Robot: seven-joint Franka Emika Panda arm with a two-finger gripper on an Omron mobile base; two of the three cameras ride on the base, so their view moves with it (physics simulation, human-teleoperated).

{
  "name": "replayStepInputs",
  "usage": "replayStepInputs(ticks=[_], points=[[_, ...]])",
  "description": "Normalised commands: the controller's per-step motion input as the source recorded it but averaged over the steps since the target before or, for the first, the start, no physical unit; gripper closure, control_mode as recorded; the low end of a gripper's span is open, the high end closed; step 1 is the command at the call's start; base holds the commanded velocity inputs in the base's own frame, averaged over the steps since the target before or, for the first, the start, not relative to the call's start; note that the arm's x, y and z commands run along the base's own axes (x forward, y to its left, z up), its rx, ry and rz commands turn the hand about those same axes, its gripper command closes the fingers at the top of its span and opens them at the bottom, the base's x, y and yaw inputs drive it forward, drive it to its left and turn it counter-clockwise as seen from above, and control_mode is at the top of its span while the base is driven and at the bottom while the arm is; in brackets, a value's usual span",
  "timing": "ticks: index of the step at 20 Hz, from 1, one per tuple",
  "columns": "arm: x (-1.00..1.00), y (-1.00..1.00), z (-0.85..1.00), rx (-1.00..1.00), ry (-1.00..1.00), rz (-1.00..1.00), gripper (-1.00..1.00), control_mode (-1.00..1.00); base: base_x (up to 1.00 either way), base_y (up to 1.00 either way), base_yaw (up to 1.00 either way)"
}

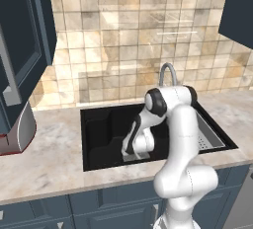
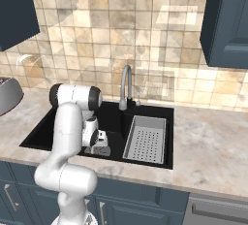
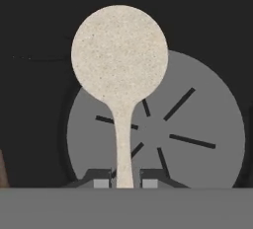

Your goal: Pick up the dish brush and bar soap from the sink, and place them back in the cabinet, and close the cabinet doors.

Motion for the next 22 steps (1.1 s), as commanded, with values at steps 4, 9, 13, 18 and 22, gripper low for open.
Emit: replayStepInputs(ticks=[4,9,13,18,22], points=[[0.06,-0.01,0.76,0.0,0.0,0.0,1.0,-1.0,0.0,0.0,0.0],[0.0,0.0,0.84,0.0,0.0,0.0,1.0,-1.0,0.0,0.0,0.0],[0.0,0.0,0.89,0.0,0.0,0.0,1.0,-1.0,0.0,0.0,0.0],[-0.08,0.0,0.92,0.0,0.01,-0.03,1.0,-1.0,0.0,0.0,0.0],[-0.32,-0.08,0.85,0.0,0.04,-0.1,1.0,-1.0,0.0,0.0,0.0]])
